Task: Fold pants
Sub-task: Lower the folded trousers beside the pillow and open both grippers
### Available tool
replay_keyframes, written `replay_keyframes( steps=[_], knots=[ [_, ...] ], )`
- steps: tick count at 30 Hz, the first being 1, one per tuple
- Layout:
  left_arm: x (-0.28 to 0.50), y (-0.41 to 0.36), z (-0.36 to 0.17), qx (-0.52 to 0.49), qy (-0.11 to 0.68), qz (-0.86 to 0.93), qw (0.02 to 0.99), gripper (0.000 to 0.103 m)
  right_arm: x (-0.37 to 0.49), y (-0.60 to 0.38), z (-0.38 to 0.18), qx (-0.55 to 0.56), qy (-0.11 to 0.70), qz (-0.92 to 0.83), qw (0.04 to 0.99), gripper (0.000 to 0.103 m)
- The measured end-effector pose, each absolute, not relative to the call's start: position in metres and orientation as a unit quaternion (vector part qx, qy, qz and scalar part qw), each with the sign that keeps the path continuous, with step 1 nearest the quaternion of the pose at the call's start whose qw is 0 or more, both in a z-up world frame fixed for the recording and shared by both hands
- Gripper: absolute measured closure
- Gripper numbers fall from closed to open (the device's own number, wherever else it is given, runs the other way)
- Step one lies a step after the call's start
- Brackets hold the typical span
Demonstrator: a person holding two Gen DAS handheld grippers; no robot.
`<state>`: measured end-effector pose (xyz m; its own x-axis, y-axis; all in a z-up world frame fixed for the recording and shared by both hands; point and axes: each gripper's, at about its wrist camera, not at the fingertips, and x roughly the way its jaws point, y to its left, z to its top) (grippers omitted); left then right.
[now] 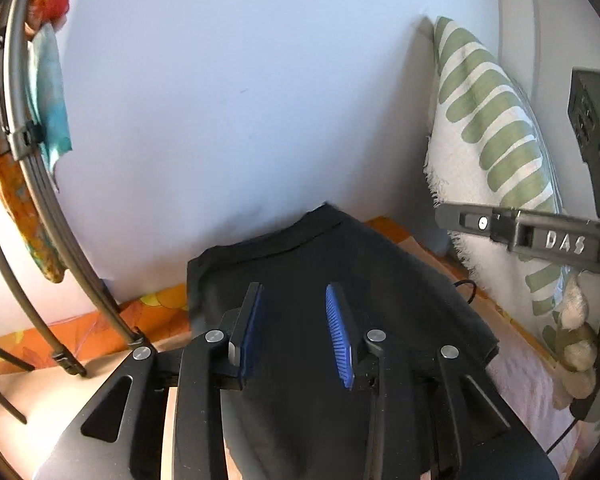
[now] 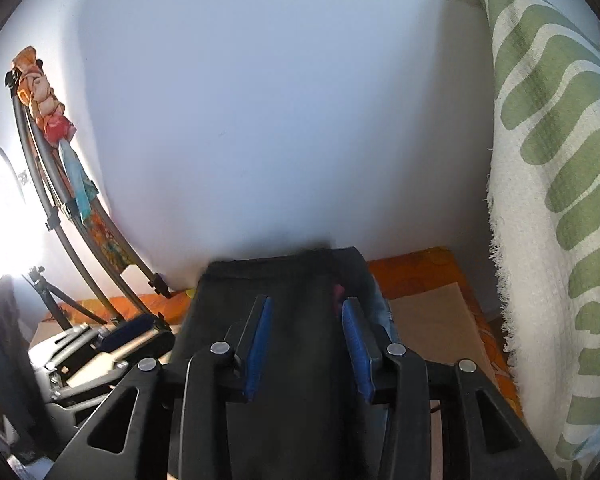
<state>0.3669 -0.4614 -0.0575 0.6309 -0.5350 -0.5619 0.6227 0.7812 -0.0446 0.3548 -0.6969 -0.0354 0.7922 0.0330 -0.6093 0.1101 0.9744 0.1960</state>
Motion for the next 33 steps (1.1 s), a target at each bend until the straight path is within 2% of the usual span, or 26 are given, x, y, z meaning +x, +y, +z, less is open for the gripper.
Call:
replay_keyframes(
  steps=[2, 4, 9, 12, 16, 18, 19, 23, 29, 32, 33],
  knots=[
    [0.366, -0.459, -0.053, 0.074, 0.284, -0.323, 0.900, 0.071, 0.352, -0.697, -0.037, 0.112, 0.325, -0.023, 0.939, 0.060],
    [0.363, -0.458, -0.050, 0.072, 0.283, -0.325, 0.900, 0.062, 0.347, -0.696, -0.037, 0.114, 0.324, -0.023, 0.939, 0.056],
    [0.350, -0.455, -0.044, 0.073, 0.283, -0.333, 0.897, 0.060, 0.335, -0.688, -0.034, 0.100, 0.325, -0.023, 0.940, 0.047],
    [0.342, -0.450, -0.040, 0.070, 0.285, -0.334, 0.896, 0.054, 0.324, -0.683, -0.031, 0.097, 0.321, -0.024, 0.942, 0.046],
    [0.327, -0.436, -0.031, 0.068, 0.279, -0.334, 0.898, 0.053, 0.306, -0.674, -0.025, 0.094, 0.317, -0.025, 0.944, 0.045],
    [0.320, -0.429, -0.028, 0.066, 0.277, -0.334, 0.898, 0.051, 0.297, -0.669, -0.024, 0.092, 0.313, -0.024, 0.945, 0.035],
    [0.317, -0.425, -0.026, 0.064, 0.277, -0.334, 0.899, 0.049, 0.291, -0.666, -0.022, 0.092, 0.310, -0.024, 0.946, 0.033],
    [0.301, -0.406, -0.022, 0.054, 0.281, -0.334, 0.898, 0.047, 0.270, -0.657, -0.019, 0.099, 0.306, -0.021, 0.947, 0.032],
    [0.272, -0.373, -0.014, 0.045, 0.278, -0.334, 0.900, 0.038, 0.237, -0.627, -0.013, 0.079, 0.296, -0.025, 0.952, 0.031],
    [0.257, -0.356, -0.007, 0.038, 0.275, -0.336, 0.900, 0.034, 0.217, -0.610, -0.009, 0.073, 0.282, -0.024, 0.956, 0.015],
    [0.252, -0.350, -0.006, 0.035, 0.273, -0.338, 0.900, 0.031, 0.210, -0.604, -0.008, 0.070, 0.277, -0.024, 0.958, 0.015]
  ],
)
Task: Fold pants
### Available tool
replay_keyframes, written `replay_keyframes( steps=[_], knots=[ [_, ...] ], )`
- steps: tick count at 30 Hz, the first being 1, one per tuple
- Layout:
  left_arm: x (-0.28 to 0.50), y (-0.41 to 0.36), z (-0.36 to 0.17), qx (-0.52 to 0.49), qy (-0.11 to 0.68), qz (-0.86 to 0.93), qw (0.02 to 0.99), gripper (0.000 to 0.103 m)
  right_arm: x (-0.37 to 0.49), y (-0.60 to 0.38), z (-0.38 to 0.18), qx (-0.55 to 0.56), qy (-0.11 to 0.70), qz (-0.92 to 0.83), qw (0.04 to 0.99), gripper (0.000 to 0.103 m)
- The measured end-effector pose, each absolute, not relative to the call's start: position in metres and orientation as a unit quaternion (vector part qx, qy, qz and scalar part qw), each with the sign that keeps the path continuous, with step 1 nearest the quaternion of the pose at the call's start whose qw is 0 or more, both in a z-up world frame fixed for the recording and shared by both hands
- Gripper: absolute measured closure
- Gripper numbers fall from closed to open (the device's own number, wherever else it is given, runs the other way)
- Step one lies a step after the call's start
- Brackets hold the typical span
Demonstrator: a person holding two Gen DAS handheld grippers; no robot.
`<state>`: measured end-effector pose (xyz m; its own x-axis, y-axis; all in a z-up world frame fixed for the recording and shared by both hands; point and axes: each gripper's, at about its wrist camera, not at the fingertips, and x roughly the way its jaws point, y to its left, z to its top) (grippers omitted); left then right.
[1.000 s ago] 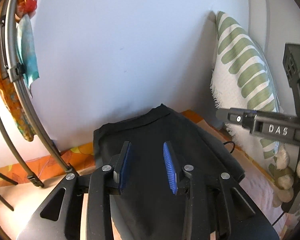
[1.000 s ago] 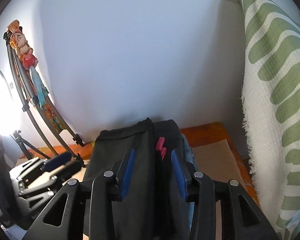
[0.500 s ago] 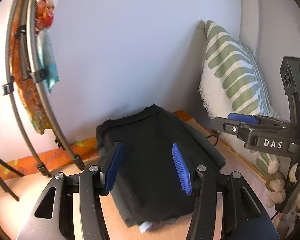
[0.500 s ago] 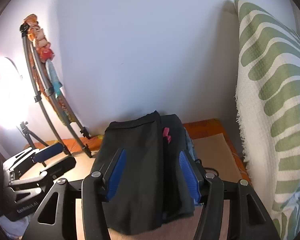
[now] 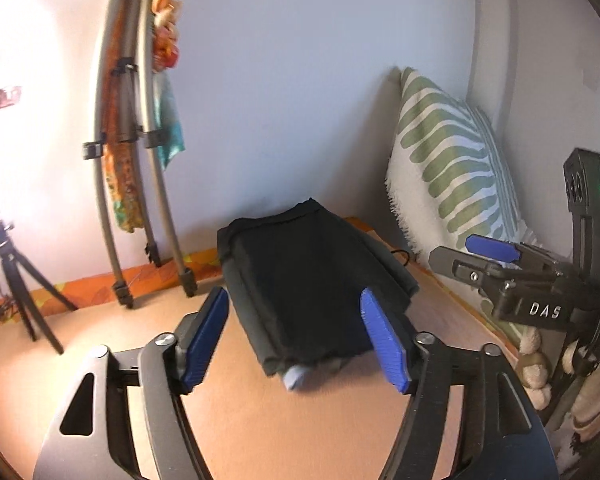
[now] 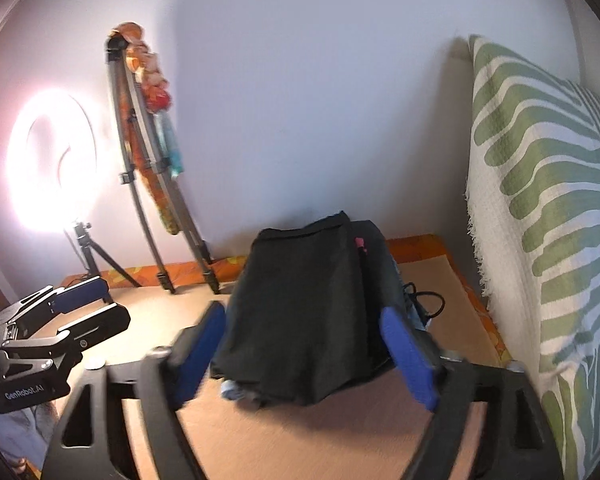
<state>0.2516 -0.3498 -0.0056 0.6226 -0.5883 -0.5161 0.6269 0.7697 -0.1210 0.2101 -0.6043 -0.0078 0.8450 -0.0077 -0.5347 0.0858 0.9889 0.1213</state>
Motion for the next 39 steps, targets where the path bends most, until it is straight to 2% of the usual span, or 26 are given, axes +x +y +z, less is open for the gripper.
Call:
replay_keyframes(
  steps=[2, 6, 22, 39],
  knots=[
    [0.240, -0.339, -0.003, 0.033, 0.270, -0.338, 0.901, 0.029, 0.197, -0.591, -0.006, 0.062, 0.272, -0.025, 0.960, 0.013],
    [0.212, -0.315, 0.001, 0.033, 0.260, -0.342, 0.903, 0.023, 0.172, -0.572, -0.007, 0.068, 0.265, -0.033, 0.961, 0.000],
    [0.157, -0.223, -0.038, 0.001, 0.296, -0.289, 0.910, 0.021, 0.117, -0.491, -0.033, 0.082, 0.258, -0.026, 0.962, 0.000],
    [0.153, -0.187, -0.060, 0.010, 0.305, -0.238, 0.922, 0.021, 0.123, -0.459, -0.057, 0.040, 0.255, -0.033, 0.965, 0.000]
  ],
)
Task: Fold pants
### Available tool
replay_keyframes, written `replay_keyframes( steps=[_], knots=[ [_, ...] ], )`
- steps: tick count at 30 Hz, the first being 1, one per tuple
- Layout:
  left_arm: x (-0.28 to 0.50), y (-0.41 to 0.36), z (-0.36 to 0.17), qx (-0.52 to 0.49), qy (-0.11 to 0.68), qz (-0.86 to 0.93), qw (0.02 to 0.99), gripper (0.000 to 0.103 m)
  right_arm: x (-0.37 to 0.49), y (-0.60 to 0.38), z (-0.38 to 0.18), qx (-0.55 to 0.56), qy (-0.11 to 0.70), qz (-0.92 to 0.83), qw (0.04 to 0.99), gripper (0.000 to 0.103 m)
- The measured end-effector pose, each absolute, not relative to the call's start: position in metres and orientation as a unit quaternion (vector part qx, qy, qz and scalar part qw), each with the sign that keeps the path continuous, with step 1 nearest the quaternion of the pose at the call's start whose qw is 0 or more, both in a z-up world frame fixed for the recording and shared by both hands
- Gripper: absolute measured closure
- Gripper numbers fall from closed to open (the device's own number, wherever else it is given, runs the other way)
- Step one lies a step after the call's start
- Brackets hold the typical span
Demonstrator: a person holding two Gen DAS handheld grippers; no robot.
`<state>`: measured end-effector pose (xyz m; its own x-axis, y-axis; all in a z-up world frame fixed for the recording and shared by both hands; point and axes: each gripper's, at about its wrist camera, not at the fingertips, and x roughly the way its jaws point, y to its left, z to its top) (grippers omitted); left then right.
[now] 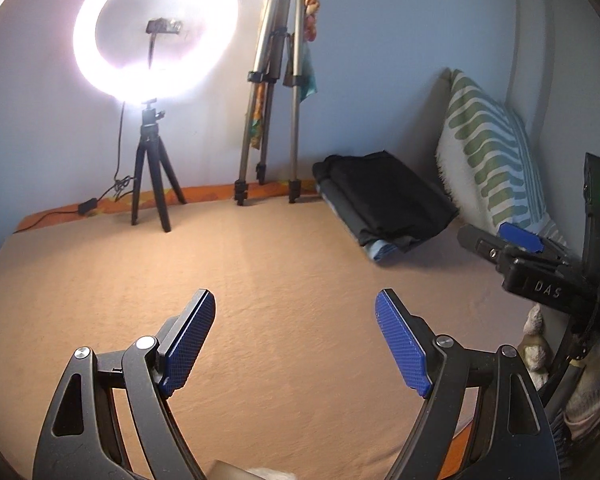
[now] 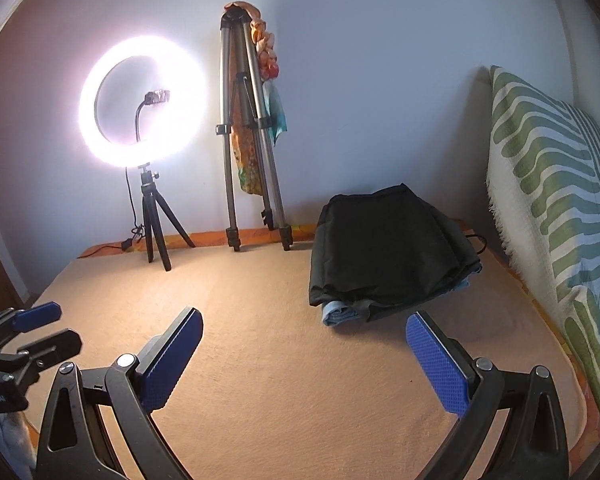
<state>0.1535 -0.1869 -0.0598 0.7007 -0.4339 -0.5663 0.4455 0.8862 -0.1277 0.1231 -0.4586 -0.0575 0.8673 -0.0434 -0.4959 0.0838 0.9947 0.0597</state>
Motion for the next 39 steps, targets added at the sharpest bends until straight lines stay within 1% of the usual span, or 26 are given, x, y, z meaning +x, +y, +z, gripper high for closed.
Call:
replay_keyframes(
  steps=[7, 39],
  knots=[
    [0.1522, -0.1823, -0.0619, 0.014, 0.304, -0.229, 0.925, 0.021, 0.1294, -0.4566, -0.0611, 0.051, 0.262, -0.027, 0.963, 0.000],
    [0.1509, -0.1814, -0.0593, 0.013, 0.305, -0.232, 0.924, 0.020, 0.1288, -0.4489, -0.0630, 0.039, 0.259, -0.034, 0.964, 0.000]
  ],
)
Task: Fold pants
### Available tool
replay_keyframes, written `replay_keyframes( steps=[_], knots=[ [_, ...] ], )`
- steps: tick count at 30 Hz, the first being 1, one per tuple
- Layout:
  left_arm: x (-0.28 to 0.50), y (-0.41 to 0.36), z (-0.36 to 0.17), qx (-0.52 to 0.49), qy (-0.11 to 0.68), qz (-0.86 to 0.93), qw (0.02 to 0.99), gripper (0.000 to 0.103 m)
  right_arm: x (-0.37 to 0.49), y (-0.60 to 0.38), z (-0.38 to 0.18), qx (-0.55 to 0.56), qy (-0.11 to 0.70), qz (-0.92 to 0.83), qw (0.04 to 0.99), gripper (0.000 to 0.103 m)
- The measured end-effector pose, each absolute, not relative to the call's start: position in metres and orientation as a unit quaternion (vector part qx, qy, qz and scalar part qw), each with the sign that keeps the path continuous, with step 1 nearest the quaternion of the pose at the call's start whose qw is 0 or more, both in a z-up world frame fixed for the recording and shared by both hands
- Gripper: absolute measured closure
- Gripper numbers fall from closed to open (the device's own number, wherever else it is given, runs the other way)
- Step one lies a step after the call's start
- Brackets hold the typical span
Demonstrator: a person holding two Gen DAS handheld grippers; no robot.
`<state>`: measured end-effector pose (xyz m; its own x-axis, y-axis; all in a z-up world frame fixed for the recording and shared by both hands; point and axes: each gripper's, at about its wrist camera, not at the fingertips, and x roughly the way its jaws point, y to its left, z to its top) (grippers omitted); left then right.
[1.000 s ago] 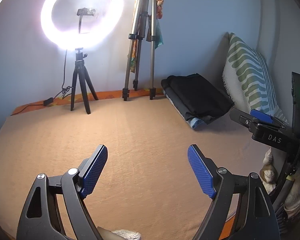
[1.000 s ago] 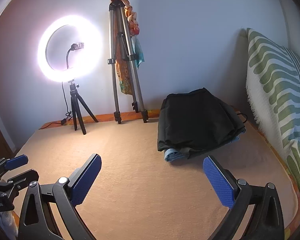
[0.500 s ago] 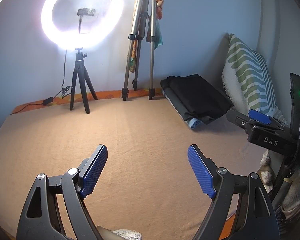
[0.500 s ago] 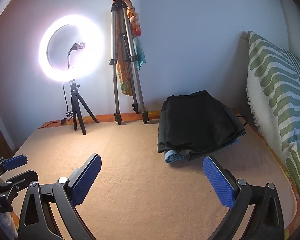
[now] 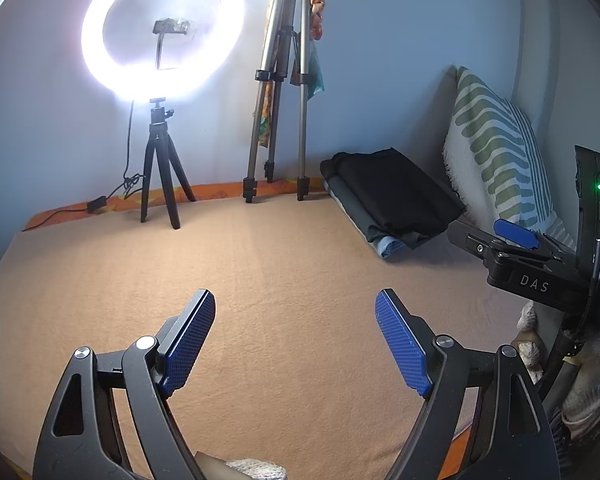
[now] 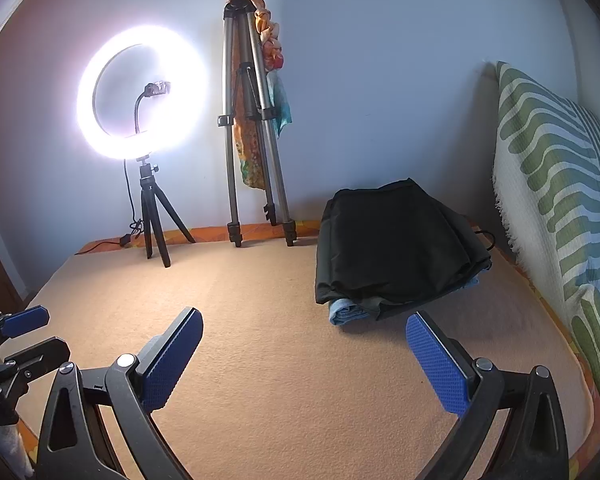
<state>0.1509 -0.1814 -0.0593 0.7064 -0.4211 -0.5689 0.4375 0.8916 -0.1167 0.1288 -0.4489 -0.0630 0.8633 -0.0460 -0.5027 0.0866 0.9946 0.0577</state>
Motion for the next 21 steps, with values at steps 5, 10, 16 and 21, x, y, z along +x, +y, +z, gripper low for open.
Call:
replay_keyframes(
  steps=[5, 10, 16, 21],
  knots=[
    [0.1502, -0.1818, -0.0586, 0.013, 0.304, -0.234, 0.924, 0.021, 0.1287, -0.4488, -0.0634, 0.040, 0.260, -0.034, 0.964, 0.000],
    [0.1503, -0.1820, -0.0586, 0.014, 0.305, -0.235, 0.923, 0.021, 0.1288, -0.4478, -0.0643, 0.039, 0.260, -0.034, 0.964, 0.000],
    [0.1501, -0.1827, -0.0586, 0.014, 0.304, -0.236, 0.923, 0.020, 0.1288, -0.4478, -0.0653, 0.041, 0.261, -0.035, 0.964, 0.000],
    [0.1504, -0.1832, -0.0585, 0.014, 0.305, -0.237, 0.922, 0.020, 0.1286, -0.4479, -0.0662, 0.040, 0.261, -0.035, 0.964, 0.000]
  ],
)
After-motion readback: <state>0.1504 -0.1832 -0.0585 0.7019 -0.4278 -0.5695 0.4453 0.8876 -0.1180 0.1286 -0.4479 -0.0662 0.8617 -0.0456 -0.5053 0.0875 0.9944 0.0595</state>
